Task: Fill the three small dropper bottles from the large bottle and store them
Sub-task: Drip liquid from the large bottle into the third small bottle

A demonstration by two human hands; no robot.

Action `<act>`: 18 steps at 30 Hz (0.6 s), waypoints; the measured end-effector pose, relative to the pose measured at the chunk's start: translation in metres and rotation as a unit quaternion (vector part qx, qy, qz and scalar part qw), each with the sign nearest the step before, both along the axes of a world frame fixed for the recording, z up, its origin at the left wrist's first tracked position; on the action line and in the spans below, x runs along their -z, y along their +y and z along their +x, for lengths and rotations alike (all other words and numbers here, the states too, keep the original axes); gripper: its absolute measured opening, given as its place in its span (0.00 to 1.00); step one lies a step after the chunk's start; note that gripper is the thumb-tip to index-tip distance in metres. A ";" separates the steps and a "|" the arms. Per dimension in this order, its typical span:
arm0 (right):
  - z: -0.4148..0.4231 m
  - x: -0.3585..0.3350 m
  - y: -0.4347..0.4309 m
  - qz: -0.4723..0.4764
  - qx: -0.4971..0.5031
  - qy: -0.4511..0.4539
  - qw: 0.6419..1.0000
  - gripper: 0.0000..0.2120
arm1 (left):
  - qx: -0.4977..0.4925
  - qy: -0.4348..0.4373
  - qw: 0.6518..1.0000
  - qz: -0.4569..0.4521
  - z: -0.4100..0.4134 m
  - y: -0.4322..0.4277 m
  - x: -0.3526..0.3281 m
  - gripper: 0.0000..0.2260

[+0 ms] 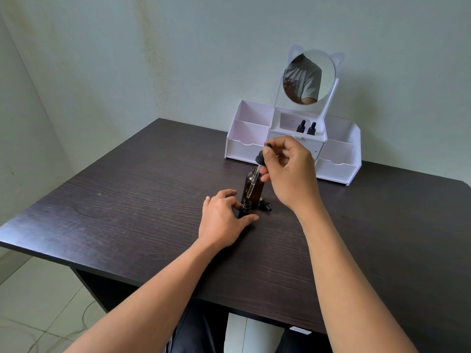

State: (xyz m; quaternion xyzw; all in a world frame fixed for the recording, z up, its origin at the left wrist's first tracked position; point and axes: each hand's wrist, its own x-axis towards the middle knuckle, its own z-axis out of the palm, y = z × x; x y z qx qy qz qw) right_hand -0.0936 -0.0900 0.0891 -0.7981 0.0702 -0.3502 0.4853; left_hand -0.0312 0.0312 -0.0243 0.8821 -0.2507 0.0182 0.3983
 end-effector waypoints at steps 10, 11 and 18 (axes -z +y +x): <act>0.002 0.006 -0.001 -0.012 -0.001 0.005 1.000 0.01 | 0.002 -0.002 1.000 0.001 0.000 0.000 0.000 0.17; 0.002 0.006 -0.001 -0.011 -0.001 0.004 1.000 0.01 | 0.002 -0.002 1.000 0.002 0.000 0.000 0.000 0.17; 0.002 0.006 -0.001 -0.013 -0.002 0.005 1.000 0.02 | 0.002 -0.003 1.000 0.001 0.000 0.000 0.000 0.17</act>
